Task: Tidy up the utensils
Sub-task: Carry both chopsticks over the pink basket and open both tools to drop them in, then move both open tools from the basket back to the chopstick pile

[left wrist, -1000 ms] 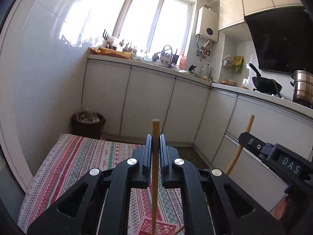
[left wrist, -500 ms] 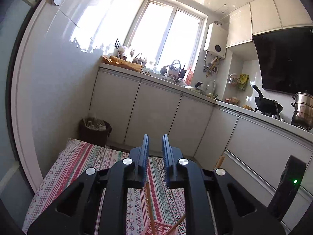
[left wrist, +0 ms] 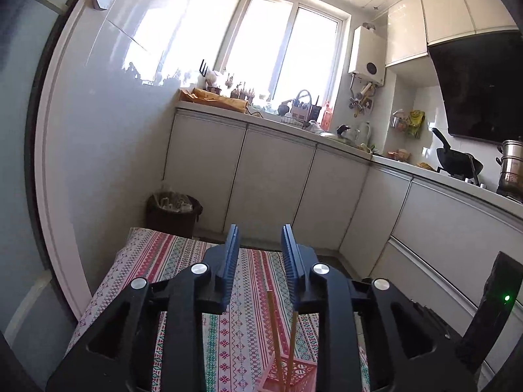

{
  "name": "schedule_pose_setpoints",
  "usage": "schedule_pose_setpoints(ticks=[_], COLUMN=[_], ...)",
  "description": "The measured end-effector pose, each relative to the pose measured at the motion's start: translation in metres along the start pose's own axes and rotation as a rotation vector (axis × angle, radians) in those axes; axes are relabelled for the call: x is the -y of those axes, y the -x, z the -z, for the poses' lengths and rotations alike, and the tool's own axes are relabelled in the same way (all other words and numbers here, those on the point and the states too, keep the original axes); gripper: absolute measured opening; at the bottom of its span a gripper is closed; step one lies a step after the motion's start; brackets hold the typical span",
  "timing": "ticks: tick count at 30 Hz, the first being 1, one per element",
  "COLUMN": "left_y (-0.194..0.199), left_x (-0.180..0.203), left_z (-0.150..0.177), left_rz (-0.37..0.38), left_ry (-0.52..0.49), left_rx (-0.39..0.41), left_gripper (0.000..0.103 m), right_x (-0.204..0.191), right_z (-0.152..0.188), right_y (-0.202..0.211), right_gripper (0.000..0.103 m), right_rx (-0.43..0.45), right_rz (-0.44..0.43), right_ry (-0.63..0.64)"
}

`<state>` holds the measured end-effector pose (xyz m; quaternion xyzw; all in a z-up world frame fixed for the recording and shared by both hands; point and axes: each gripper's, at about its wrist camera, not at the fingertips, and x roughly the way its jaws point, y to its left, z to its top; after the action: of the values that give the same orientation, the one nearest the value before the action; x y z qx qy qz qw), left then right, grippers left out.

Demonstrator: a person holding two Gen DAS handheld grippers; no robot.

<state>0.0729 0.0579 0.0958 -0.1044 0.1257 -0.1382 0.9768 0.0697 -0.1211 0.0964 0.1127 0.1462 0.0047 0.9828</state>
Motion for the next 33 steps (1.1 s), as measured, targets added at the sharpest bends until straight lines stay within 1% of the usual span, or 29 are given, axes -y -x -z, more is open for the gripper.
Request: schedule_pose_setpoints(ticks=[3, 7, 9, 10, 11, 12, 13, 14, 15, 17, 19, 20, 21, 22, 24, 26, 30, 33], left_y=[0.003, 0.009, 0.013, 0.015, 0.018, 0.021, 0.024, 0.027, 0.03, 0.036, 0.041, 0.044, 0.047, 0.049, 0.054, 0.057, 0.055, 0.05], left_x=[0.004, 0.011, 0.014, 0.016, 0.018, 0.021, 0.024, 0.026, 0.029, 0.033, 0.037, 0.038, 0.04, 0.041, 0.044, 0.048, 0.05, 0.059], left_z=[0.003, 0.006, 0.008, 0.009, 0.011, 0.012, 0.014, 0.015, 0.017, 0.019, 0.019, 0.02, 0.021, 0.022, 0.024, 0.027, 0.042, 0.058], left_rz=[-0.003, -0.005, -0.006, -0.005, -0.002, -0.002, -0.001, 0.002, 0.004, 0.009, 0.014, 0.014, 0.013, 0.012, 0.009, 0.025, 0.088, 0.129], left_ry=[-0.019, -0.046, -0.056, -0.061, -0.068, -0.077, -0.087, -0.095, -0.104, -0.119, -0.13, -0.136, -0.143, -0.151, -0.164, -0.19, -0.22, -0.275], left_rx=[-0.007, -0.01, -0.011, -0.012, -0.015, -0.015, -0.012, -0.01, -0.007, -0.005, -0.006, -0.003, 0.0, 0.002, 0.009, -0.011, -0.104, -0.174], left_gripper=[0.028, 0.033, 0.04, 0.042, 0.046, 0.051, 0.054, 0.059, 0.062, 0.064, 0.068, 0.073, 0.079, 0.082, 0.097, 0.096, 0.096, 0.096], right_x=[0.004, 0.011, 0.014, 0.016, 0.017, 0.019, 0.021, 0.023, 0.024, 0.025, 0.026, 0.027, 0.028, 0.029, 0.036, 0.048, 0.094, 0.129], right_z=[-0.003, -0.007, -0.009, -0.01, -0.011, -0.011, -0.011, -0.012, -0.012, -0.012, -0.01, -0.01, -0.009, -0.008, -0.009, -0.01, -0.005, -0.003], right_y=[0.009, 0.024, 0.033, 0.037, 0.041, 0.046, 0.05, 0.053, 0.056, 0.062, 0.07, 0.074, 0.079, 0.085, 0.096, 0.108, 0.134, 0.158], right_gripper=[0.035, 0.047, 0.05, 0.052, 0.054, 0.059, 0.062, 0.063, 0.064, 0.069, 0.075, 0.077, 0.084, 0.092, 0.097, 0.097, 0.097, 0.097], right_rx=[0.005, 0.026, 0.035, 0.038, 0.042, 0.048, 0.052, 0.053, 0.051, 0.052, 0.059, 0.065, 0.073, 0.084, 0.111, 0.101, 0.046, 0.035], right_rz=[0.012, 0.033, 0.039, 0.04, 0.042, 0.046, 0.049, 0.05, 0.051, 0.06, 0.066, 0.073, 0.079, 0.087, 0.113, 0.137, 0.21, 0.266], right_ry=[0.002, -0.001, 0.002, 0.002, 0.001, -0.002, -0.003, -0.002, 0.003, 0.01, 0.013, 0.012, 0.011, 0.012, 0.008, -0.006, -0.117, -0.187])
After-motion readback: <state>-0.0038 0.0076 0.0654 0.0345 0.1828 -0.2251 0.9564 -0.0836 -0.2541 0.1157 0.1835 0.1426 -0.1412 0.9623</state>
